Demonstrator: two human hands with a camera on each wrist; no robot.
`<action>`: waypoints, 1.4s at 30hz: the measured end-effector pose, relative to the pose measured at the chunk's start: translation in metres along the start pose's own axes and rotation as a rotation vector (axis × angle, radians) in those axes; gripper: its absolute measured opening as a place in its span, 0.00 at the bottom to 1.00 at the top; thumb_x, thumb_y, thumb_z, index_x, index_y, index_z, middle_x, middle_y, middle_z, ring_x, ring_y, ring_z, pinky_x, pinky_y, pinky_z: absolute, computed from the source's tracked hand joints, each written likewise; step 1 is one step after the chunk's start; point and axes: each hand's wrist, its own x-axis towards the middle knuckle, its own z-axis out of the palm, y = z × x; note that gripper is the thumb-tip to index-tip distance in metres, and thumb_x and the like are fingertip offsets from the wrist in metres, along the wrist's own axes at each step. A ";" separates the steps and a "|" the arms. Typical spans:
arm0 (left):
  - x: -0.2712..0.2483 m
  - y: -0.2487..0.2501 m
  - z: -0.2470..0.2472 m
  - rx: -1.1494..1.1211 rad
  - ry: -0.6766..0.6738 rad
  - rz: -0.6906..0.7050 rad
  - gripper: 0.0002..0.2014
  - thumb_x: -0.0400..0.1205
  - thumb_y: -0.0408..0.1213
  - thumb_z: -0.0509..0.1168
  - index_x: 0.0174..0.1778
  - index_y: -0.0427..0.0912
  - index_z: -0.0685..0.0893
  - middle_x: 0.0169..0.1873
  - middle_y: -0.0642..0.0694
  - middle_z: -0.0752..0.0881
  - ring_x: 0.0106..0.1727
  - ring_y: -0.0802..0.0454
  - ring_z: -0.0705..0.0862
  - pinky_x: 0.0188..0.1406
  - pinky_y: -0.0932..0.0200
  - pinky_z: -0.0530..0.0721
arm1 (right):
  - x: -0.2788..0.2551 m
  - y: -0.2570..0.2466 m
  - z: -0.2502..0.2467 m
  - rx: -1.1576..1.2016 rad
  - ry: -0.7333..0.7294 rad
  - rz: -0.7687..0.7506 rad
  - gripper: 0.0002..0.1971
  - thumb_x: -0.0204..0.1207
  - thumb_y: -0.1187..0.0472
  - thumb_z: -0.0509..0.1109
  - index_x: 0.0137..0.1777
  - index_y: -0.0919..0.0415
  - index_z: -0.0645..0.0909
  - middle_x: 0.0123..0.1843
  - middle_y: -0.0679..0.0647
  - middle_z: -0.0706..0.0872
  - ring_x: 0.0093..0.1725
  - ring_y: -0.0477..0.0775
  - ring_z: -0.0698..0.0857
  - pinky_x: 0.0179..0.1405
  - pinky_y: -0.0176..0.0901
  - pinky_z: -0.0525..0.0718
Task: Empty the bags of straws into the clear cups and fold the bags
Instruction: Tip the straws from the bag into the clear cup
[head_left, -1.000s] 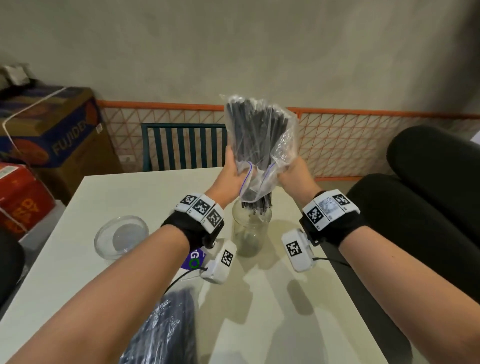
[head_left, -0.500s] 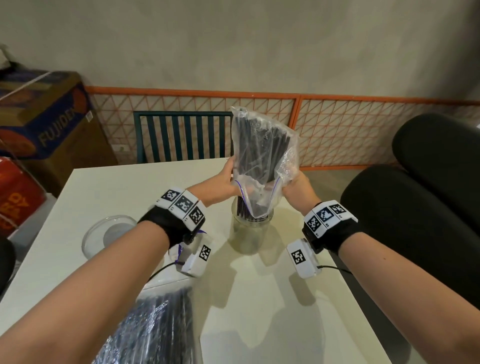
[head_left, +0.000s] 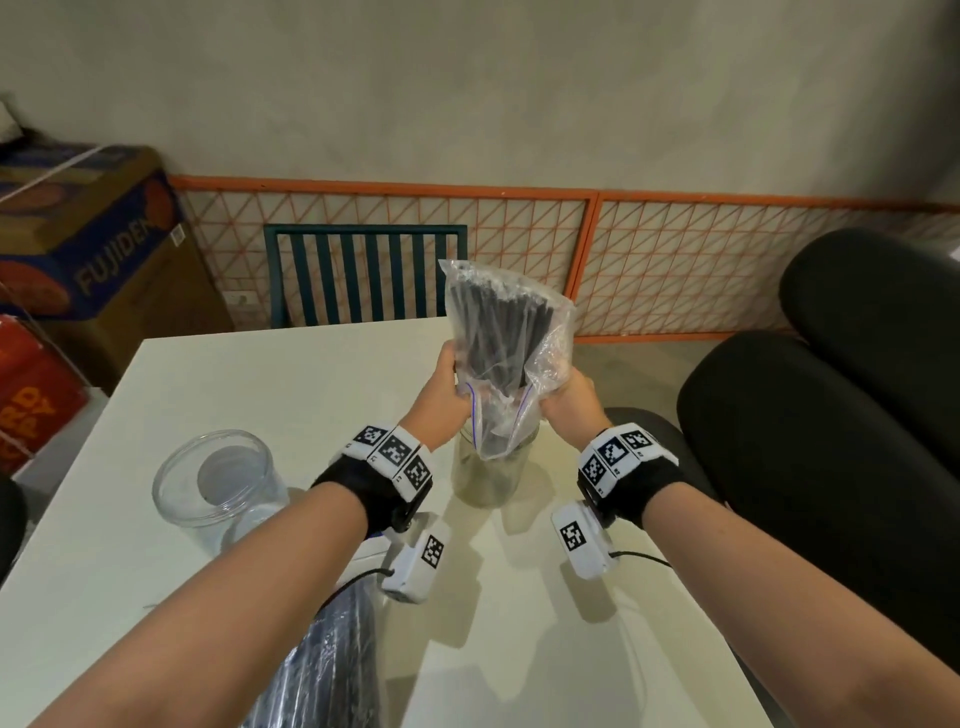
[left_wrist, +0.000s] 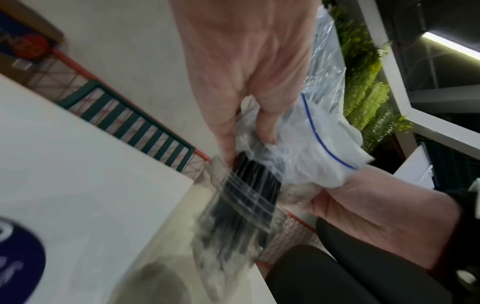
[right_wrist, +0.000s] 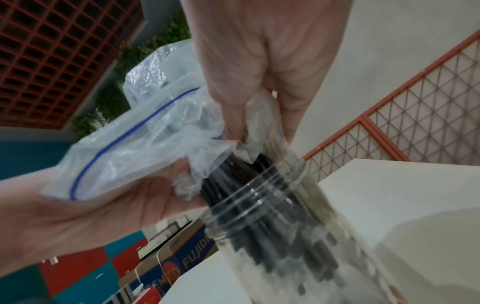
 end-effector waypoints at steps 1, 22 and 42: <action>-0.002 0.004 -0.005 0.035 -0.078 -0.030 0.31 0.81 0.29 0.63 0.77 0.43 0.56 0.64 0.46 0.76 0.61 0.51 0.80 0.55 0.71 0.78 | -0.001 0.001 0.001 0.011 -0.012 -0.005 0.19 0.78 0.72 0.61 0.70 0.70 0.73 0.65 0.67 0.82 0.64 0.65 0.81 0.55 0.39 0.75; -0.008 0.064 -0.043 0.002 -0.067 0.024 0.42 0.77 0.53 0.67 0.81 0.63 0.46 0.83 0.52 0.54 0.82 0.46 0.58 0.80 0.44 0.59 | 0.013 -0.006 -0.041 0.253 -0.040 -0.336 0.43 0.72 0.69 0.73 0.81 0.42 0.56 0.79 0.44 0.70 0.76 0.45 0.70 0.77 0.53 0.71; -0.018 0.119 -0.049 -0.352 0.315 0.208 0.07 0.82 0.44 0.60 0.41 0.53 0.82 0.53 0.38 0.89 0.58 0.41 0.86 0.64 0.37 0.80 | -0.039 -0.052 -0.094 0.135 0.361 -0.495 0.11 0.74 0.72 0.67 0.44 0.57 0.71 0.46 0.51 0.79 0.44 0.51 0.79 0.45 0.40 0.81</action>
